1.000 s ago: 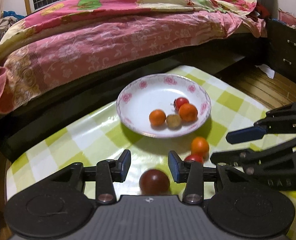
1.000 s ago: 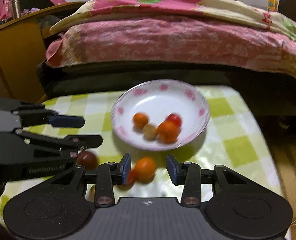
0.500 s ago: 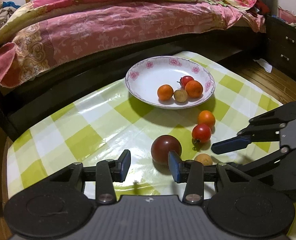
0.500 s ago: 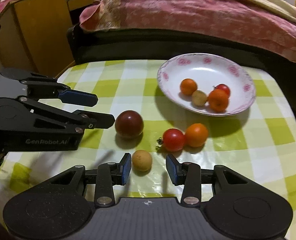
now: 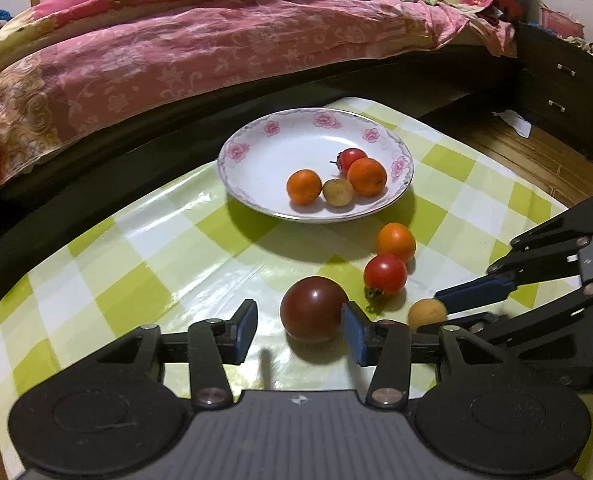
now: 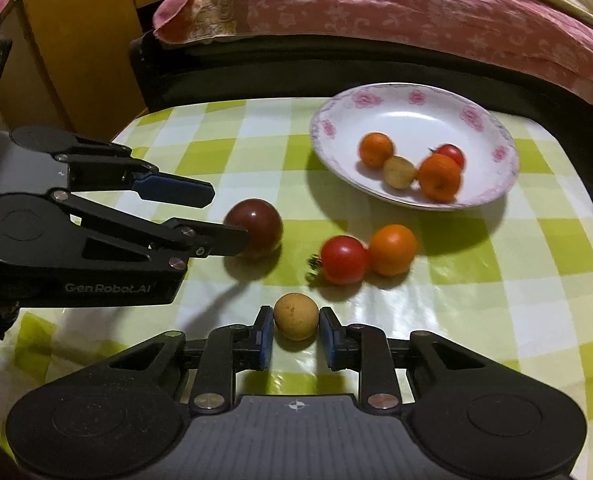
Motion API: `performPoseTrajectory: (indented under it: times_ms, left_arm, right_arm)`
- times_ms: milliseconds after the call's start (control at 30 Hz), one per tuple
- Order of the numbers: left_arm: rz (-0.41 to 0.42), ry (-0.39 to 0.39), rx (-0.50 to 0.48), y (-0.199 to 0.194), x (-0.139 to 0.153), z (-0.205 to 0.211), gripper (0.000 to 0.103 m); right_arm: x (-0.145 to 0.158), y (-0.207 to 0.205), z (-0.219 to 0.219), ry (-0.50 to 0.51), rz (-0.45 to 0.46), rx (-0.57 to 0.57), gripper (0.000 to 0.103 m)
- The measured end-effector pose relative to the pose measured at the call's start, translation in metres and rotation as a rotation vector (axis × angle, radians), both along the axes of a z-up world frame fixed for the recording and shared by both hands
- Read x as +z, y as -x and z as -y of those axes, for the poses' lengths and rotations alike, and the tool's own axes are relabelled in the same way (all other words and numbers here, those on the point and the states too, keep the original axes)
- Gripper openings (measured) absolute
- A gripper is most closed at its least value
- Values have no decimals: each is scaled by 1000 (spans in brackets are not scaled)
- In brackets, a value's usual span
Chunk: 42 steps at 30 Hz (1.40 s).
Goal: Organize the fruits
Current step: 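Grasp the dark brown tomato with the left tool while the right tool grasps the other longan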
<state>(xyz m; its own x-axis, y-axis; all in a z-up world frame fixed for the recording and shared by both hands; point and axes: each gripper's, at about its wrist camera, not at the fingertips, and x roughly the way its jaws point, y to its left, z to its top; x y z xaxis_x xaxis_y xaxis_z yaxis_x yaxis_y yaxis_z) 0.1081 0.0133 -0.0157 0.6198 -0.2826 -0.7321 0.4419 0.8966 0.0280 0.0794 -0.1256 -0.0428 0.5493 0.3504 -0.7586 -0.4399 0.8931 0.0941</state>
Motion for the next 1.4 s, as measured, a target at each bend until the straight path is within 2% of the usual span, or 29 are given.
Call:
performPoseTrajectory:
  times_ms: [400, 767, 1133, 1400]
  left_arm:
    - [-9, 5, -40, -13, -12, 24, 54]
    - [-23, 32, -41, -16, -18, 21, 52]
    - [-30, 12, -60, -11, -15, 21, 48]
    - [-63, -4, -50, 17, -6, 12, 48]
  right_arm:
    - [0, -7, 28, -20, -12, -71, 22]
    - [-3, -8, 35, -26, -21, -76, 22]
    - [0, -9, 39, -21, -9, -83, 22]
    - [0, -3, 33, 11, 0, -60, 22]
